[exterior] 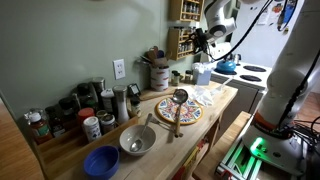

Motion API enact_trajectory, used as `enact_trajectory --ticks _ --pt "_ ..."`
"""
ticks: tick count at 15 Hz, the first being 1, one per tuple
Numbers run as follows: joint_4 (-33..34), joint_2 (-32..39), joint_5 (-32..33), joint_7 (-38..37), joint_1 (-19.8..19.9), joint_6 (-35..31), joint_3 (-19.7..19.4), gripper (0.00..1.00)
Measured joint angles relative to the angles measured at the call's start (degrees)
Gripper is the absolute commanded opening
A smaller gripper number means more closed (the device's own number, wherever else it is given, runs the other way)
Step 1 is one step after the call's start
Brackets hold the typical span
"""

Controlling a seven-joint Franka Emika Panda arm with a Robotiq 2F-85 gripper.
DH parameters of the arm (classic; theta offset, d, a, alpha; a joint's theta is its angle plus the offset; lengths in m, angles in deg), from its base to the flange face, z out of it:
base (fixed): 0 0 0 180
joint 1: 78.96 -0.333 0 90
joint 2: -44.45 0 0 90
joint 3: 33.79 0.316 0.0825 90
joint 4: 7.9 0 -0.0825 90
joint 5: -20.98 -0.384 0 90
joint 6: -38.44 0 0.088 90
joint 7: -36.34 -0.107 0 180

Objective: Remove a spice bottle from the far left of the bottom top wall spice rack and put it on the counter top

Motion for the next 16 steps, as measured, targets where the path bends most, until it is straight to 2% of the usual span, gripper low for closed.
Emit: enact_trajectory --ticks 4,16 --pt "2.87 3.36 -5.64 4.2 0.0 0.21 0.23 1.0" --pt "8.75 10.06 -14.6 10.84 -0.01 0.38 0.87 1.0"
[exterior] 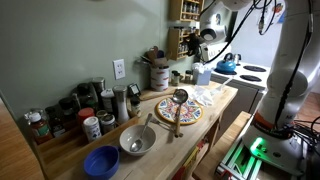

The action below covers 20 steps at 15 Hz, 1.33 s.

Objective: Remove a spice bottle from the far left of the bottom top wall spice rack and put it on the counter top

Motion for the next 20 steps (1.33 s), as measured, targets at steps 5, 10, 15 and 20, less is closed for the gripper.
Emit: enact_trajectory --ticks 5,10,15,20 --pt "0.87 1.31 -3.28 1.6 0.0 0.09 0.05 1.0" --pt "1.32 1.81 -6.11 3.48 0.01 0.67 0.05 1.0" --pt "1.33 2.13 -6.28 4.12 -0.01 1.38 0.19 1.0" --pt "1.32 2.14 -6.02 4.32 0.02 1.38 0.14 1.0"
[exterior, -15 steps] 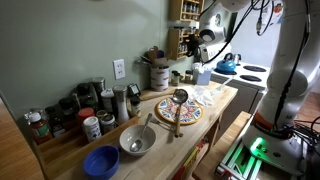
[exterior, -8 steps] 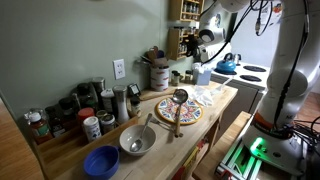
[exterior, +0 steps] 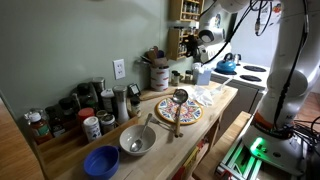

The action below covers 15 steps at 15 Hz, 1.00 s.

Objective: Remove a spice bottle from the far left of the bottom top wall spice rack and put it on the counter top

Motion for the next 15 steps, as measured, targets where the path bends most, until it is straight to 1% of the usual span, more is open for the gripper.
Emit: enact_trajectory --ticks 5,15 --pt "-0.65 -0.66 1.77 -0.15 0.03 -0.2 -0.2 1.0" --pt "-3.72 -3.54 8.61 -2.98 0.05 -2.03 -0.53 1.0"
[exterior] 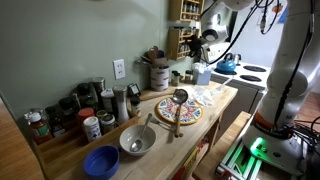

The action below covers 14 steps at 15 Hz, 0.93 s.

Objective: Remove a spice bottle from the far left of the bottom top wall spice rack and put it on the counter top

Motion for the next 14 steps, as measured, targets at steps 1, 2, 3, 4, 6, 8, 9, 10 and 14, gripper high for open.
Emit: enact_trajectory --ticks 1,2,3,4,6,8,9,10,14 --pt "-0.44 -0.17 0.66 -0.33 0.0 -0.33 -0.04 1.0" --pt "-0.95 -0.2 1.35 -0.7 0.0 -0.82 -0.04 1.0" --pt "-1.57 -0.17 1.95 -1.03 0.0 -1.06 -0.05 1.0" --pt "-2.1 -0.16 2.43 -1.27 0.0 -1.15 -0.06 1.0" --pt "-2.87 -0.17 2.87 -1.45 0.0 -1.26 -0.07 1.0" --pt "-3.03 -0.19 3.06 -1.47 0.0 -1.32 -0.12 1.0" --pt "-3.02 -0.3 3.28 -1.47 0.0 -1.32 -0.2 1.0" --pt "-3.01 -0.52 3.82 -1.48 0.02 -1.32 -0.33 1.0" --pt "-3.03 -3.13 12.78 -3.25 0.52 0.74 -1.06 1.0"
